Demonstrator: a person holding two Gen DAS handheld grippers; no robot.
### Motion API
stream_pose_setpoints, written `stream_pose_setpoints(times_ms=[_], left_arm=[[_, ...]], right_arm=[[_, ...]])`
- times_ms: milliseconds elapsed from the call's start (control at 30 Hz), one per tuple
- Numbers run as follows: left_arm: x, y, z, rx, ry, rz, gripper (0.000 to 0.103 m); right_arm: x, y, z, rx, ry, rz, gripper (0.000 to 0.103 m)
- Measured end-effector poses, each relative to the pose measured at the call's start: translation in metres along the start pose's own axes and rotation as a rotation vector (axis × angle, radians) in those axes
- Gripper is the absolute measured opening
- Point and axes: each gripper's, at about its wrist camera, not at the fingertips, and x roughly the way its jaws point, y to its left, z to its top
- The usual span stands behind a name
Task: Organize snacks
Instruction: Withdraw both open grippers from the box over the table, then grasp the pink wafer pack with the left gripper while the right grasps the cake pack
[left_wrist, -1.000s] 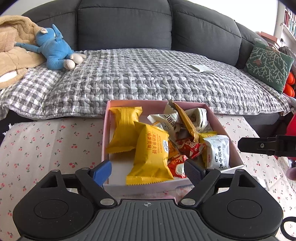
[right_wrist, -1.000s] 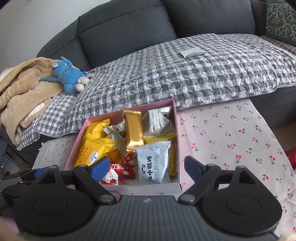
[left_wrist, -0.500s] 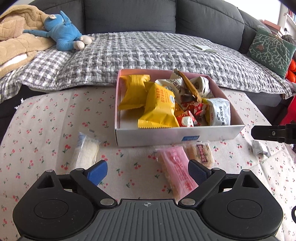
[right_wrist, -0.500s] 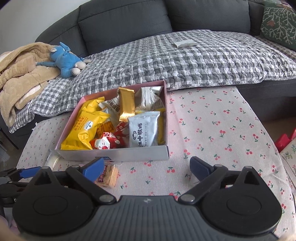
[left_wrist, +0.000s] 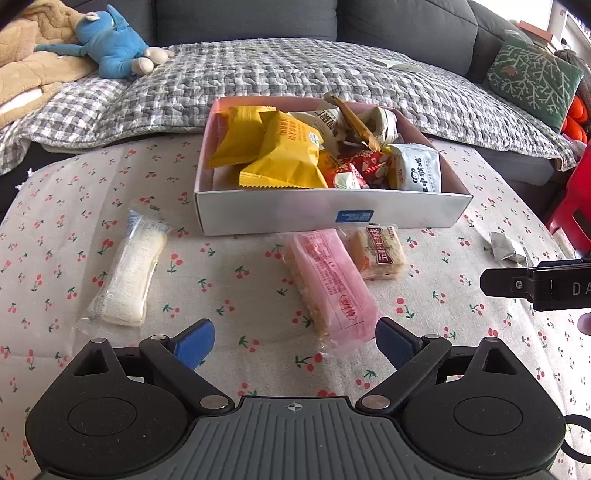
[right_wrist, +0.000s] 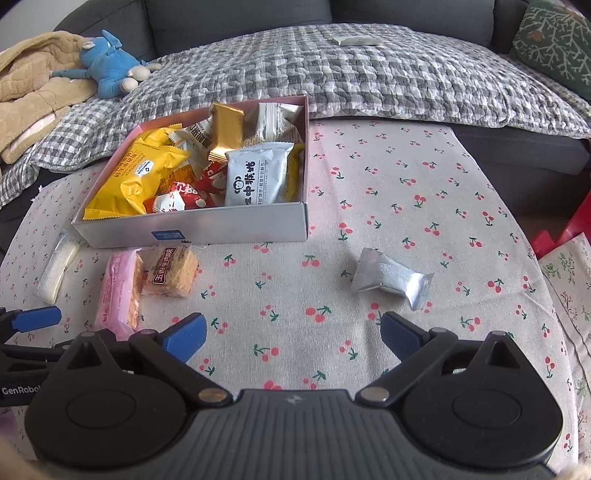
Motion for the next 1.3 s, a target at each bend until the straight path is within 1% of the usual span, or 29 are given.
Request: stream_pose_setpoints(times_ms=[167,267,300,333,367,400,433,500,567,733,867,1067,1233,1300], left_arm=[[0.010,-0.016,0.004,0.036,-0.040,0.014,0.095],[0.015,-0.020,0.004,0.047,-0.063,0.016,0.092],[0.016,-0.021,0.004,0.052,-0.071,0.015,0.087],[0.017,-0.021,0.004,0.059,-0.076,0.014,0.085],[0.018,-0.022,0.004,0.065,-0.078,0.013,0.078],[0.018,-0.022,0.003,0.068,-0.081,0.013,0.068],[0.018,-0.022,0.003,0.069,-0.081,0.010,0.063],[0.018,-0.019,0.003,0.060,-0.076,0.001,0.043],[0.018,-0.016,0.003,0.045,-0.066,-0.004,0.032],[0.012,-0.003,0.003,0.002,-0.050,0.027,0.030],[0.010,0.011,0.001,-0.034,-0.015,0.041,0.030],[0.007,0.022,-0.002,-0.047,0.002,0.045,0.030],[0.007,0.024,-0.005,-0.027,0.011,0.050,0.030],[0.006,0.025,-0.005,-0.028,0.013,0.045,0.030]], right_arm=[[0.006,0.001,0.001,0.009,0.012,0.000,0.101],[0.010,0.004,0.001,-0.001,0.019,-0.002,0.101],[0.011,0.004,0.002,-0.005,0.021,-0.002,0.101],[0.012,0.005,0.001,-0.008,0.023,-0.004,0.101],[0.012,0.005,0.001,-0.012,0.025,-0.005,0.101],[0.012,0.005,0.001,-0.017,0.027,-0.005,0.101],[0.012,0.006,0.001,-0.020,0.028,-0.005,0.101],[0.013,0.006,0.001,-0.022,0.029,-0.008,0.101],[0.014,0.007,0.002,-0.020,0.029,-0.006,0.101],[0.015,0.012,0.005,-0.019,0.026,0.008,0.101],[0.016,0.019,0.007,-0.033,0.012,0.035,0.101],[0.019,0.036,0.008,-0.050,-0.020,0.089,0.101],[0.027,0.049,0.012,-0.053,-0.048,0.118,0.094],[0.031,0.054,0.014,-0.057,-0.044,0.131,0.085]])
